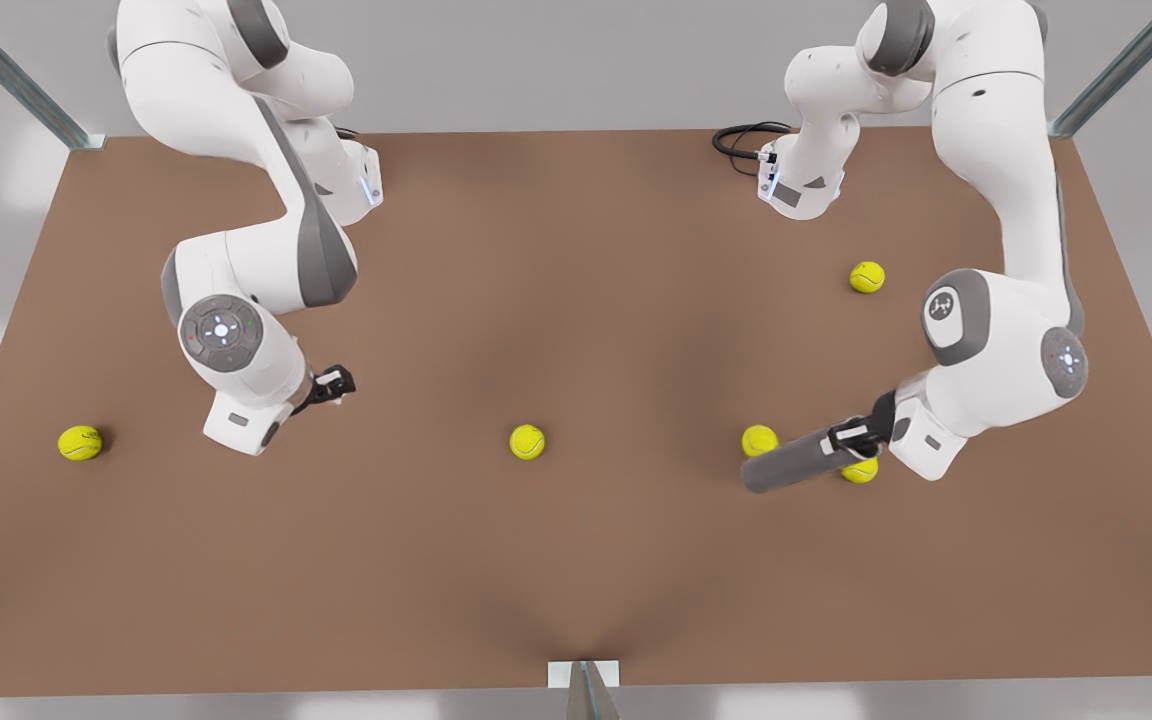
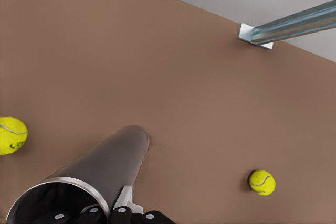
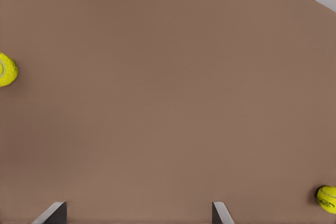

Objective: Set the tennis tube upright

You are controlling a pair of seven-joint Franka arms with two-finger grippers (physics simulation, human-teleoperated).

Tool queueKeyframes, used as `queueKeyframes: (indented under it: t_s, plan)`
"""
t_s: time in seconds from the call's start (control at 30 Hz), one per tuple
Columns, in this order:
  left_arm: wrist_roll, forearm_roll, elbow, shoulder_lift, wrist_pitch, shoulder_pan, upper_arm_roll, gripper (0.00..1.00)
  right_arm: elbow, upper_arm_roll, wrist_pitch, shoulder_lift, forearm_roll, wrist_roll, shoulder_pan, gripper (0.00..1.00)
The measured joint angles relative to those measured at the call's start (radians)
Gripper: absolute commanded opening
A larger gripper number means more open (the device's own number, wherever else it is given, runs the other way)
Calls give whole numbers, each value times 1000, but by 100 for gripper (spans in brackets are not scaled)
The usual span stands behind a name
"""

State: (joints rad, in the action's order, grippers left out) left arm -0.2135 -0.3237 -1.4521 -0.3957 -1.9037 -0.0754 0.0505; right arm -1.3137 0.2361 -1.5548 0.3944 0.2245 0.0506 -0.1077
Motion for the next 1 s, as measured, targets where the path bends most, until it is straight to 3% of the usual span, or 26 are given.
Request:
queueKeyframes:
  t_s: [0.4, 1.0]
  plan:
    - [0, 277, 2, -25, -56, 0, 9, 21, 4, -6, -1, 1, -10, 3, 7, 100]
    - [-20, 307, -14, -98, -52, 0, 9, 21, 1, -6, -13, 6, 24, 1, -49, 100]
